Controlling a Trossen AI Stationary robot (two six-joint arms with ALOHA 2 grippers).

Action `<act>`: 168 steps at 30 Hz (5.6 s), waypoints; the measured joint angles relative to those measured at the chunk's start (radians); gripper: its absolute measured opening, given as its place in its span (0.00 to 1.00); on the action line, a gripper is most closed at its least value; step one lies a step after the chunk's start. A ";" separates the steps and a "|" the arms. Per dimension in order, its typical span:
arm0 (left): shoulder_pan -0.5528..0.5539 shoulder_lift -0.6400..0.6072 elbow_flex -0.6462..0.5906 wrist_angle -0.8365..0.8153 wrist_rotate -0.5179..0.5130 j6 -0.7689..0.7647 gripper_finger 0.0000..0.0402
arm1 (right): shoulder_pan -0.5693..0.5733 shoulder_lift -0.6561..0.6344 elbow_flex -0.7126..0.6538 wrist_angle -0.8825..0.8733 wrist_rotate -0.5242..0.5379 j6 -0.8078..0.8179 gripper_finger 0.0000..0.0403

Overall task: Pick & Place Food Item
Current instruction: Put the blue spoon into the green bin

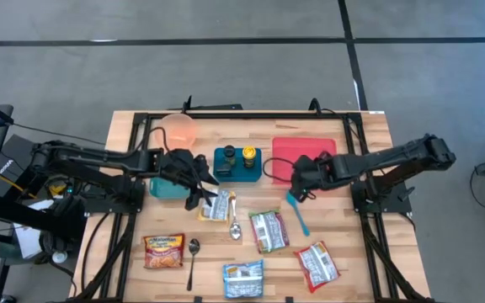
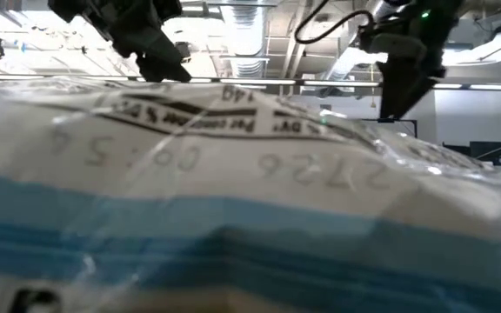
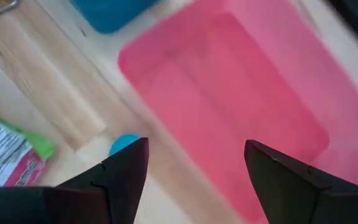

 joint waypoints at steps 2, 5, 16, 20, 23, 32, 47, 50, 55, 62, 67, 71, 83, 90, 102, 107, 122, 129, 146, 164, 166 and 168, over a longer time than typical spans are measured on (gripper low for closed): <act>-0.003 0.000 -0.014 0.006 -0.004 -0.013 0.46 | 0.041 0.000 0.000 -0.031 0.000 0.108 0.65; -0.003 0.000 -0.030 0.029 -0.004 -0.030 0.43 | 0.099 0.007 0.000 -0.047 -0.005 0.253 0.65; -0.003 0.000 -0.058 0.103 -0.004 -0.027 0.38 | 0.212 0.100 0.000 -0.042 -0.182 0.473 0.65; -0.003 0.001 -0.058 0.133 -0.004 -0.027 0.36 | 0.213 0.172 0.000 -0.046 -0.207 0.467 0.65; -0.003 0.001 -0.058 0.145 -0.004 -0.027 0.35 | 0.190 0.213 0.000 -0.053 -0.212 0.457 0.65; -0.003 0.001 -0.058 0.146 -0.003 -0.027 0.34 | 0.105 0.225 0.000 0.055 -0.232 0.330 0.65; -0.009 0.001 -0.105 0.213 -0.003 -0.051 0.34 | 0.117 0.389 -0.001 0.091 -0.312 0.312 0.65; -0.009 0.001 -0.109 0.220 -0.003 -0.054 0.34 | 0.135 0.374 -0.026 0.133 -0.334 0.307 0.65; -0.009 0.001 -0.109 0.225 -0.003 -0.054 0.34 | 0.179 0.285 -0.123 0.185 -0.368 0.419 0.65; -0.009 0.001 -0.109 0.240 -0.003 -0.054 0.34 | 0.222 0.219 -0.216 0.410 -0.380 0.485 0.65; -0.009 0.001 -0.109 0.249 -0.003 -0.054 0.34 | 0.212 0.265 -0.217 0.352 -0.383 0.517 0.65; -0.009 0.001 -0.109 0.253 -0.003 -0.054 0.34 | 0.193 0.285 -0.214 0.356 -0.385 0.508 0.65; -0.009 0.001 -0.109 0.260 -0.003 -0.054 0.34 | 0.188 0.287 -0.205 0.382 -0.383 0.545 0.56; -0.009 0.001 -0.109 0.260 -0.003 -0.054 0.34 | 0.187 0.288 -0.204 0.383 -0.381 0.571 0.41; -0.009 0.001 -0.109 0.265 -0.003 -0.054 0.34 | 0.187 0.289 -0.201 0.362 -0.381 0.572 0.27; -0.009 0.001 -0.109 0.265 -0.003 -0.055 0.34 | 0.187 0.289 -0.201 0.343 -0.382 0.572 0.27; -0.009 0.001 -0.109 0.264 -0.003 -0.054 0.34 | 0.202 0.289 -0.201 0.217 -0.378 0.451 0.27; -0.009 0.001 -0.109 0.264 -0.003 -0.061 0.34 | 0.203 0.286 -0.213 0.225 -0.382 0.369 0.27; -0.009 0.001 -0.109 0.264 -0.003 -0.062 0.34 | 0.203 0.287 -0.215 0.231 -0.392 0.335 0.18; -0.009 0.001 -0.109 0.264 -0.003 -0.062 0.34 | 0.206 0.271 -0.219 0.262 -0.438 0.364 0.11; -0.009 0.001 -0.109 0.264 -0.003 -0.062 0.34 | 0.211 0.270 -0.219 0.267 -0.433 0.366 0.12; -0.009 0.001 -0.109 0.264 -0.003 -0.062 0.34 | 0.212 0.270 -0.219 0.280 -0.429 0.364 0.12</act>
